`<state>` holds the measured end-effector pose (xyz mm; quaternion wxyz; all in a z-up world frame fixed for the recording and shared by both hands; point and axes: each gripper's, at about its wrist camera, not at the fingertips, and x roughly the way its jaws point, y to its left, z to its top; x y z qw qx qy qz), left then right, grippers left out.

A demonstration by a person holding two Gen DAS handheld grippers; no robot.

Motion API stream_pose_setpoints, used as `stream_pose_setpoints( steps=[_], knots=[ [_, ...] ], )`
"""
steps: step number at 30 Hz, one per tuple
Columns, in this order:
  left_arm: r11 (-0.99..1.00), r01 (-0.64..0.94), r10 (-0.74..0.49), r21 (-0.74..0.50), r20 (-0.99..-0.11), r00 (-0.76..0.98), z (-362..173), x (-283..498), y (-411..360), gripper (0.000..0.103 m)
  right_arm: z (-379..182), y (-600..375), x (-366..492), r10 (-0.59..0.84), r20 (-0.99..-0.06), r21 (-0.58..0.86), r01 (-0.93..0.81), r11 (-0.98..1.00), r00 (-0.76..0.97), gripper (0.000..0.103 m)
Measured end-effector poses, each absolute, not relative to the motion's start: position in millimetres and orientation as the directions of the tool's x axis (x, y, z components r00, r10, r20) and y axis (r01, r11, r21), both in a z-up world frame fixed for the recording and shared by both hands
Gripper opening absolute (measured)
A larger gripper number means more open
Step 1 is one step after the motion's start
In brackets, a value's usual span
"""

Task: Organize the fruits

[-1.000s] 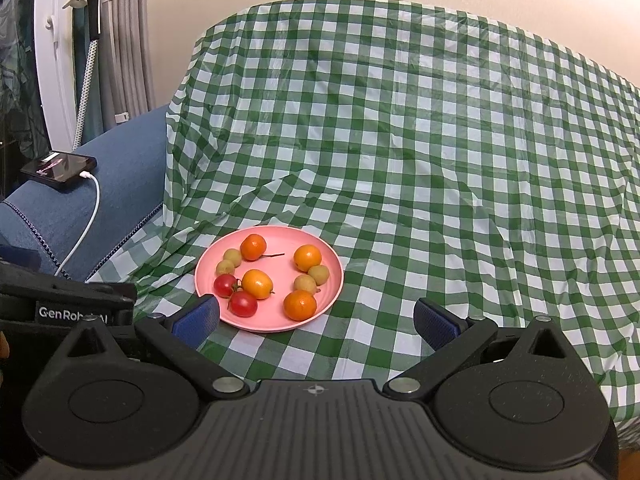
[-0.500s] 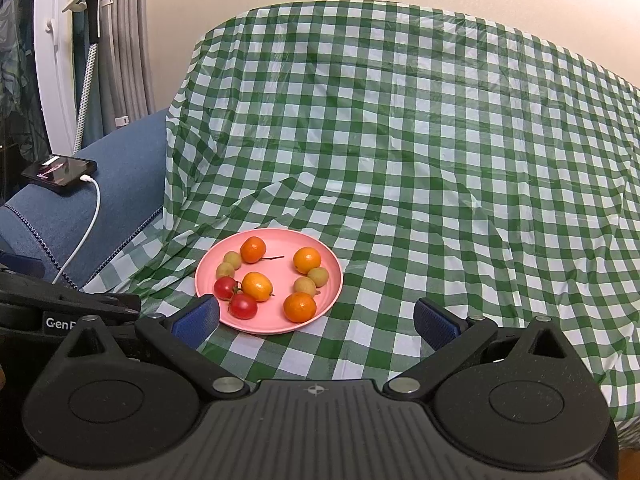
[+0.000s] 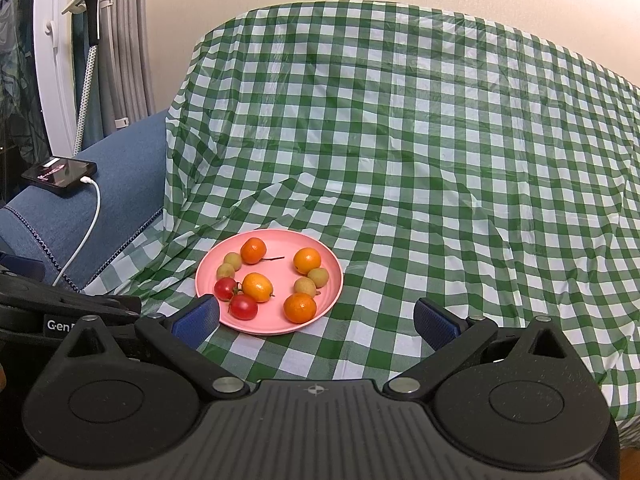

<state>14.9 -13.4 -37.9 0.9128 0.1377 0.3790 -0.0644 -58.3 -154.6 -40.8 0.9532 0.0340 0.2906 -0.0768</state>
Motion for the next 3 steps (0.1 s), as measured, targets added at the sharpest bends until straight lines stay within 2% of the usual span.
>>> stream_pose_setpoints(
  steps=[3],
  knots=[
    [0.954, 0.219, -0.011, 0.203, -0.710, 0.704, -37.9, 16.9, -12.9, 0.103, -39.3, -154.0, -55.3, -0.105, -0.559, 0.033, 0.149, 0.988, 0.822, 0.102]
  ],
)
